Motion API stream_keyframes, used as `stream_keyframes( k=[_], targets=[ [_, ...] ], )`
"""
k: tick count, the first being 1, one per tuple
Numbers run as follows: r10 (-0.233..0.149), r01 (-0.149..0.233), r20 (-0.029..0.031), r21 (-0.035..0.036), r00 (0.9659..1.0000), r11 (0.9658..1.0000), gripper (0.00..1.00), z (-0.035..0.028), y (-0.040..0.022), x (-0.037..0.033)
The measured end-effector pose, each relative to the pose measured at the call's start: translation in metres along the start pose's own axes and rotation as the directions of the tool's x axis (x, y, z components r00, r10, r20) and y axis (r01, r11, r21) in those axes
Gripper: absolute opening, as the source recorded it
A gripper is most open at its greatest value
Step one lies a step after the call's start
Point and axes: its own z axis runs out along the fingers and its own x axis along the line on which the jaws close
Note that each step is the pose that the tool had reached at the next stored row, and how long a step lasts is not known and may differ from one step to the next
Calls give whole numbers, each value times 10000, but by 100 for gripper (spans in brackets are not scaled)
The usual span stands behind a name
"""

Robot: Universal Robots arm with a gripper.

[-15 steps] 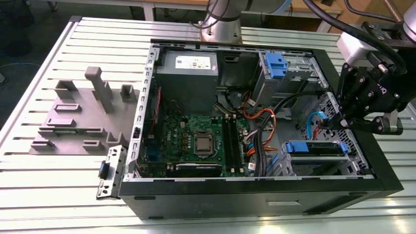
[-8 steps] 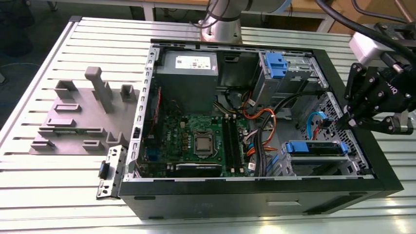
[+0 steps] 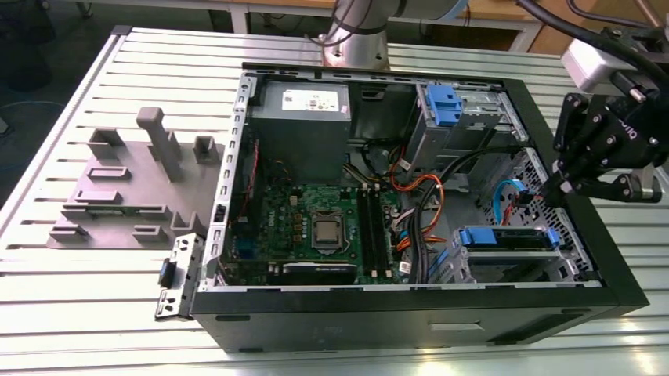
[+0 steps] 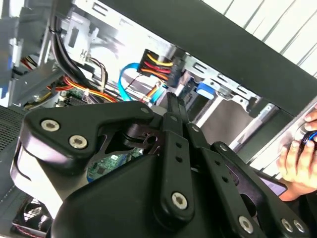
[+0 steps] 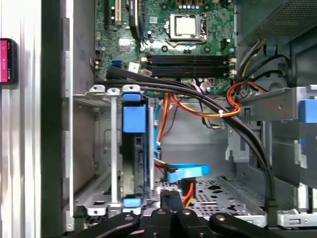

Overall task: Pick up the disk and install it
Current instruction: 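Insert the first disk wire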

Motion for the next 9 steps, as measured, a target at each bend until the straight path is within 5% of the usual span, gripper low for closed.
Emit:
stream_keyframes(
  k=[2, 6, 9],
  targets=[
    [-5, 5, -21, -1, 10000, 10000, 11, 3, -1, -27],
    [-7, 6, -425, -17, 9991, 10000, 11, 18, -2, -55],
    [-12, 11, -492, -17, 9988, 10000, 11, 20, -4, -90]
  ],
)
